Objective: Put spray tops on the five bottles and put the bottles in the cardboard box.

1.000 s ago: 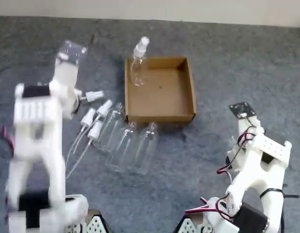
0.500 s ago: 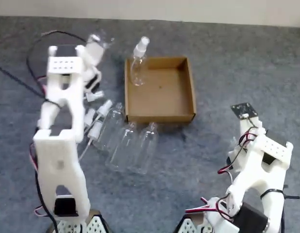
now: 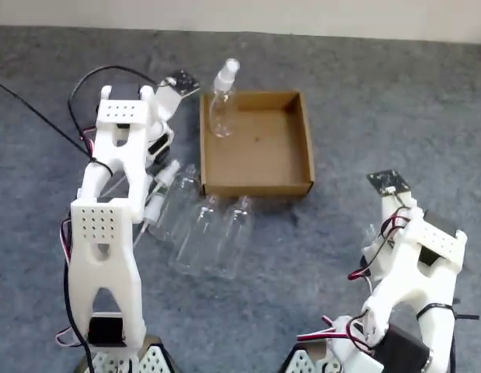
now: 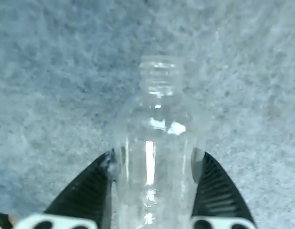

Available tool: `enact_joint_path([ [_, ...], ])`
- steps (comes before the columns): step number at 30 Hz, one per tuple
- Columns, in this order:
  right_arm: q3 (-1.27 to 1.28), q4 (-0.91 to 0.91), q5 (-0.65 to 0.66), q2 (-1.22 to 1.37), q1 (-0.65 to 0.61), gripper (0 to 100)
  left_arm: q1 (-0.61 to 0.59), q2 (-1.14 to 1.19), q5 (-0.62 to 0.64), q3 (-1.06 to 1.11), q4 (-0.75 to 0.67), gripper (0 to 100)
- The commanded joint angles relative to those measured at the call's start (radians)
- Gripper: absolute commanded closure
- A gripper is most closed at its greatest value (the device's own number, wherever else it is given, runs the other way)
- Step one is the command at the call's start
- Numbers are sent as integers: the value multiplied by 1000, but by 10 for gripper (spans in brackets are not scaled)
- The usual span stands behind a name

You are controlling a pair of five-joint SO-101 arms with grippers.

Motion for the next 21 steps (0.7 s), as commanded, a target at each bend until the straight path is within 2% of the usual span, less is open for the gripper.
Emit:
enact_joint_path([
  [1,-4,5,11,-41,7,872,-67,-35,-2,-79,25,998],
  [4,-4,5,9,-41,15,871,-101,-102,66,-163,115,998],
  [7,-4,7,-2,-41,15,870,-120,-196,132,-272,281,998],
  [10,-12,2,-104,-41,15,851,-142,-317,255,-234,336,998],
  [14,-18,2,-175,-39,10,779,-107,-535,305,90,334,998],
  [16,-47,4,-210,-39,4,775,-62,-667,305,285,328,997],
  [21,-107,10,-311,-38,-41,775,71,-1047,308,739,186,997],
])
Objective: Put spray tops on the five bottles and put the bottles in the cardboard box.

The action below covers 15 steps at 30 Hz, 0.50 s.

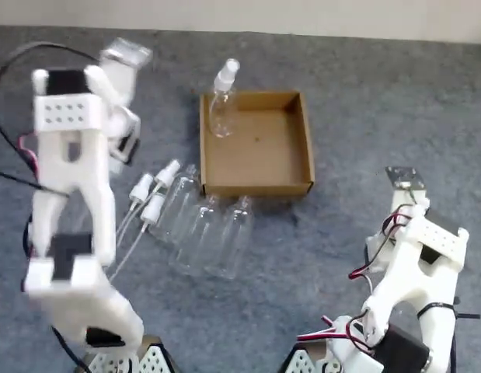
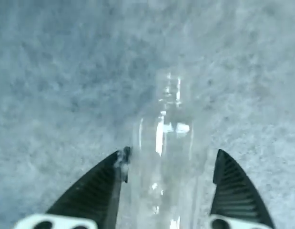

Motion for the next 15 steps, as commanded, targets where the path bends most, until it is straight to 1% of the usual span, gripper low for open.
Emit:
enact_joint_path([
  [1,-85,12,-83,-38,-51,775,147,-414,26,437,-150,997],
  [4,-111,42,-98,-38,-91,775,206,-604,83,687,-276,997],
  [8,-199,113,-95,12,-114,772,226,-751,115,935,-405,997],
  [13,-427,232,-92,220,-117,771,220,-834,117,1106,-500,997],
  [15,-513,289,-52,305,-119,771,220,-846,117,1135,-519,997],
])
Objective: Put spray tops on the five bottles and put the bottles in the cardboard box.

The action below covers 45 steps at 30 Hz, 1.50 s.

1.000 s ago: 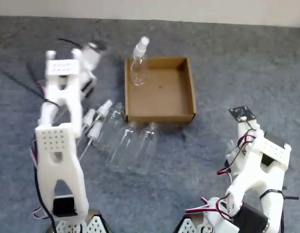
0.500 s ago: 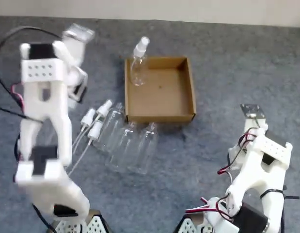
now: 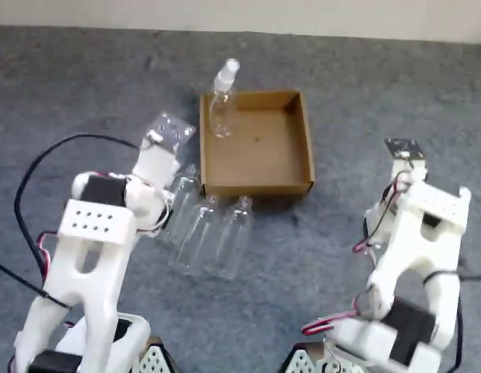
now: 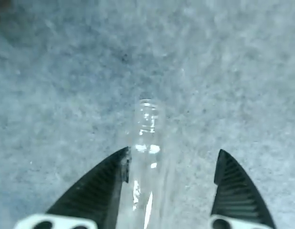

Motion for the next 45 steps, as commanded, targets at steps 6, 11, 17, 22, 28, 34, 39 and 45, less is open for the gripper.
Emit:
enact_joint_path([
  [6,-194,130,92,208,-12,772,16,-58,11,64,-86,997],
  [11,-54,41,95,206,-16,782,16,-58,11,64,-86,997],
  [17,19,22,112,206,-5,820,16,-58,12,64,-86,997],
  [22,19,-15,109,206,2,861,16,-56,12,65,-86,997],
  [28,-70,-2,83,213,24,869,16,-56,12,65,-86,997],
  [34,-260,21,14,216,8,869,18,-56,12,84,-101,997],
  [39,-354,-12,17,217,-44,869,18,-59,14,105,-135,997],
  [45,-421,-76,61,282,-150,869,18,-59,17,107,-137,997],
])
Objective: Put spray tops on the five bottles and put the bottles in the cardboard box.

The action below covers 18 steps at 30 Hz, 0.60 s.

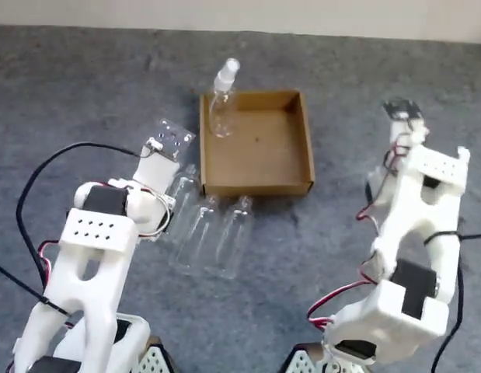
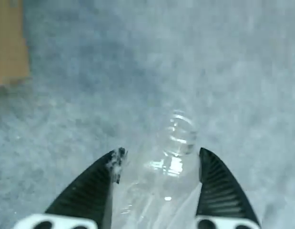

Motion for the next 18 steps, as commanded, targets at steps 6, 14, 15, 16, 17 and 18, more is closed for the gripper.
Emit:
enact_joint_path([
  [6,-177,-22,32,209,-68,867,16,-21,57,-5,-21,997],
  [14,-193,50,81,248,-61,770,21,-21,57,-4,-21,997],
  [15,-193,50,63,248,-56,756,21,-21,57,-4,-21,997],
  [16,-194,51,43,248,-51,745,21,-21,57,-4,-23,997],
  [17,-194,61,31,248,-47,740,21,-21,57,-4,-23,997],
  [18,-194,84,23,248,-45,738,22,-21,57,-4,-23,997],
])
